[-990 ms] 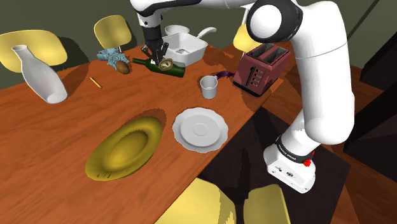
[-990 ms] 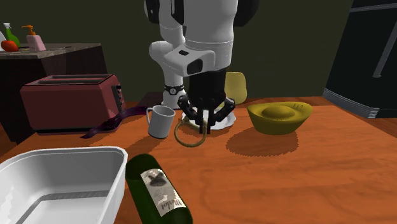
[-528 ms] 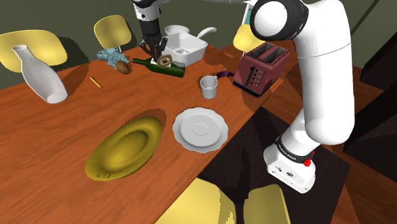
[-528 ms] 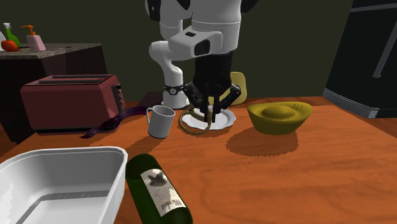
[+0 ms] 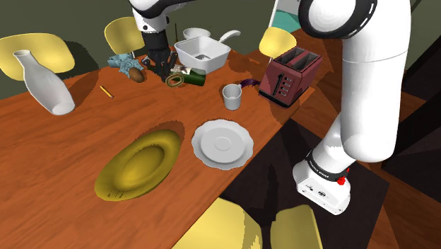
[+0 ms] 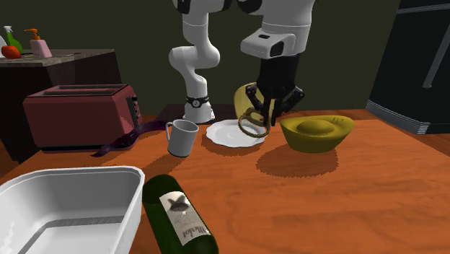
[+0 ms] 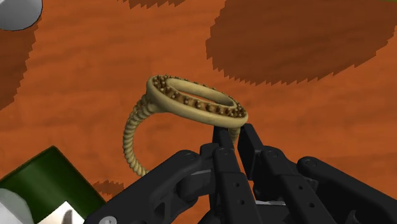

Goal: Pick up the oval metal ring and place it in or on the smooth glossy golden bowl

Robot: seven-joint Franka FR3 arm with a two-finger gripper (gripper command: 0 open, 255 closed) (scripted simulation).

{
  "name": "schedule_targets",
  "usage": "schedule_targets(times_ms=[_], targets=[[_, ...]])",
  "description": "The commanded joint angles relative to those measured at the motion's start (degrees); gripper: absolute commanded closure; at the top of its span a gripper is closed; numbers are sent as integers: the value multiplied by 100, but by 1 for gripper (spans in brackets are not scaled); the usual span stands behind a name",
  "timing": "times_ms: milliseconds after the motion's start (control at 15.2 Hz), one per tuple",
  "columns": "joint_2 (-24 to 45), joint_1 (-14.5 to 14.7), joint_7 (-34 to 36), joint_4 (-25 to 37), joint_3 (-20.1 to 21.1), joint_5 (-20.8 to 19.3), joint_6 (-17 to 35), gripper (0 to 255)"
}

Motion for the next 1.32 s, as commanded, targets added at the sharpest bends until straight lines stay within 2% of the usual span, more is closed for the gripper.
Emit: schedule_targets(times_ms=[0,594,1254], targets=[[-110,158,236,-182,71,17,82,255],[-410,846,1235,-681,396,74,332,255],[-228,1706,2401,-461,738,36,369,255]])
